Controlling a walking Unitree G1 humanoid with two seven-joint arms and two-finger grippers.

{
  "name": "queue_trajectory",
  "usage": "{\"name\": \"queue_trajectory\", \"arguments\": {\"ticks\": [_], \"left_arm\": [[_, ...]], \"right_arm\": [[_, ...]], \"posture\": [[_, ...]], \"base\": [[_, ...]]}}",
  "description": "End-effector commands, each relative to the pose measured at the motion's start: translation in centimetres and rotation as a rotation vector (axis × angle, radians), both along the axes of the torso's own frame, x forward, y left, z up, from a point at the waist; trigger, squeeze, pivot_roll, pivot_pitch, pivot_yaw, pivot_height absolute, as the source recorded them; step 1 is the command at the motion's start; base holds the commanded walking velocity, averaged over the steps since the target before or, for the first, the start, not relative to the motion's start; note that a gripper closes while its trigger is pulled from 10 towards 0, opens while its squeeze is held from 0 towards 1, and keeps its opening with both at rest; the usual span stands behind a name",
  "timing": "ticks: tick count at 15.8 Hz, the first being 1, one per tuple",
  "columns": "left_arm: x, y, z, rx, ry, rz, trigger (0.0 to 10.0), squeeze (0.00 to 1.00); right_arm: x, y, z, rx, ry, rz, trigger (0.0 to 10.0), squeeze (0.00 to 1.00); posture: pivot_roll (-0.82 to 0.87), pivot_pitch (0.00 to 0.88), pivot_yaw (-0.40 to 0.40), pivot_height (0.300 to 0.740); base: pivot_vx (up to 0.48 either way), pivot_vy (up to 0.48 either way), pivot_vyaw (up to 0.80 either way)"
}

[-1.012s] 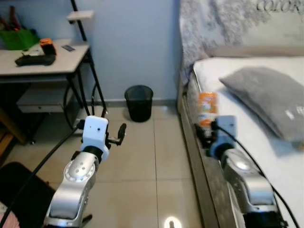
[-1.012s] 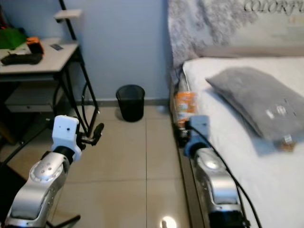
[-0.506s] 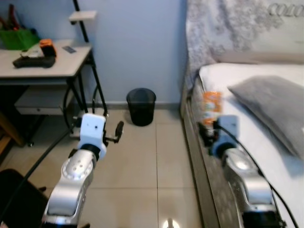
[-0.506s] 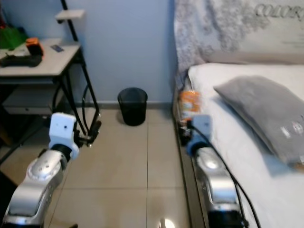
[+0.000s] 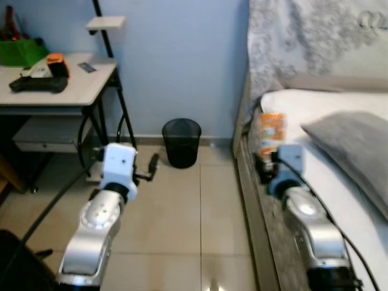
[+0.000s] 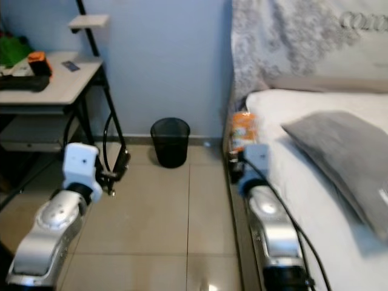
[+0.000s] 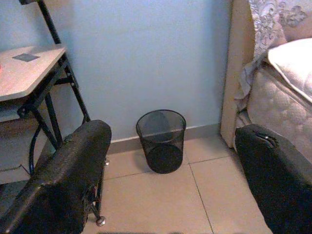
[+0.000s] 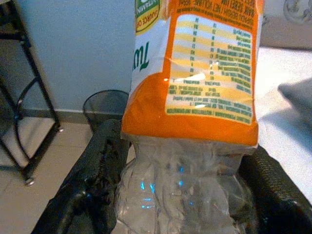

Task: Clean up the room

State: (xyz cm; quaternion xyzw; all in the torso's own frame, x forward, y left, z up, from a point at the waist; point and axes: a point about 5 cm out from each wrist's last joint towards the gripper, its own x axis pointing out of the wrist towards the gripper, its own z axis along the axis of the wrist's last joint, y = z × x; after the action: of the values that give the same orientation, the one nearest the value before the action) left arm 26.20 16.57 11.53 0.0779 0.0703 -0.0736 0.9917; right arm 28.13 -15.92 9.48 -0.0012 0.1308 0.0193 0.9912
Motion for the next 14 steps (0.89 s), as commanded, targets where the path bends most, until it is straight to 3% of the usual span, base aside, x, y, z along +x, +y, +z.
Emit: {"name": "queue_trajectory", "arguments": {"ticks": [1,14], "left_arm": [[-0.04,0.82,0.17,0.029,-0.008,0.016,10.0,0.0],[-0.23,0.62,0.0,0.027,0.003,0.008,10.0,0.0]], "right_arm": [[0.15,1.12,0.44,0.02,-0.025,0.036,10.0,0.0],[-0.09,1.24,0.34,0.022,-0.027,0.044,10.0,0.0]], "posture": [[0.0,0.0,0.012,0.74],[0.0,0.0,0.017,0.74]], "base": [[0.382,0.0,0.0],[0.381,0.0,0.0]]}}
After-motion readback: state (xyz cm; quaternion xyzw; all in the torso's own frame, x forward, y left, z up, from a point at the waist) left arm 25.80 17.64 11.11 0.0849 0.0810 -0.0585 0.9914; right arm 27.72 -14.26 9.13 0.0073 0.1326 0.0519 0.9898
